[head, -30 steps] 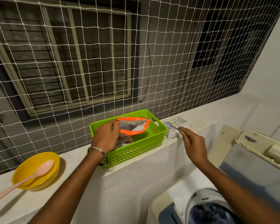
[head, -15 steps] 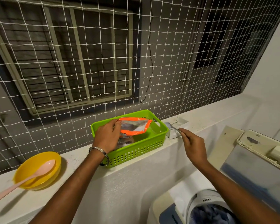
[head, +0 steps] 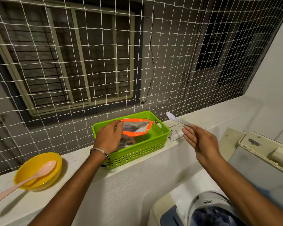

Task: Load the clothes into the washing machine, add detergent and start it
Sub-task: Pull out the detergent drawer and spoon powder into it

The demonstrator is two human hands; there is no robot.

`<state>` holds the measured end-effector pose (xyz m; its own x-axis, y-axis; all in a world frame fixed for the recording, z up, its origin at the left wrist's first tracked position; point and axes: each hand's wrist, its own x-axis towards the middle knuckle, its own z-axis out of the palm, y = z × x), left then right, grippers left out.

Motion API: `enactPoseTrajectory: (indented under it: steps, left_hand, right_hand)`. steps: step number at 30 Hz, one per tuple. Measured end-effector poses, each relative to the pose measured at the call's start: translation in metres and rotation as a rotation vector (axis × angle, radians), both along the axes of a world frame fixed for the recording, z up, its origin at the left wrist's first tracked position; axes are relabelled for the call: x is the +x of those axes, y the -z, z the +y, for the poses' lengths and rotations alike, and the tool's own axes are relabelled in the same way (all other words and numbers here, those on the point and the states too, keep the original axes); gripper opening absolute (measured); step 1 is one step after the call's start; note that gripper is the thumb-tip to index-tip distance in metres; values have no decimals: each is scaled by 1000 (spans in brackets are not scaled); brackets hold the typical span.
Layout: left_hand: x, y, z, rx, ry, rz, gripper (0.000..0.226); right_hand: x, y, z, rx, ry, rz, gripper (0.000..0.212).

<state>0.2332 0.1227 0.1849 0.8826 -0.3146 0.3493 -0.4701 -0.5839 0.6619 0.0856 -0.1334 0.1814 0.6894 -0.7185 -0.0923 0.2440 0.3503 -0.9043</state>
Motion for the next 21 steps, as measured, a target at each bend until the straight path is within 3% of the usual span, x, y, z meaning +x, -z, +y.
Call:
enactPoseTrajectory:
  steps: [4, 8, 14, 17, 21]
  left_hand:
    - [-1, -1, -1, 7, 5, 0, 37]
    - [-2, -1, 0, 8, 2, 0, 37]
    - [-4, -3, -1, 15, -6, 19, 37]
    - [-4, -3, 0, 30, -3, 8, 38]
    - [-1, 0, 0, 44, -3, -4, 37]
  right_hand:
    - [-8, -31, 24, -71, -153, -2, 21]
    - [-3, -42, 56, -274, -237, -10, 19]
    - [24, -20, 85, -1256, -44, -4, 20]
    - [42, -10, 93, -1529, -14, -1, 20]
    - [62, 3, 97, -1739, 58, 76, 23]
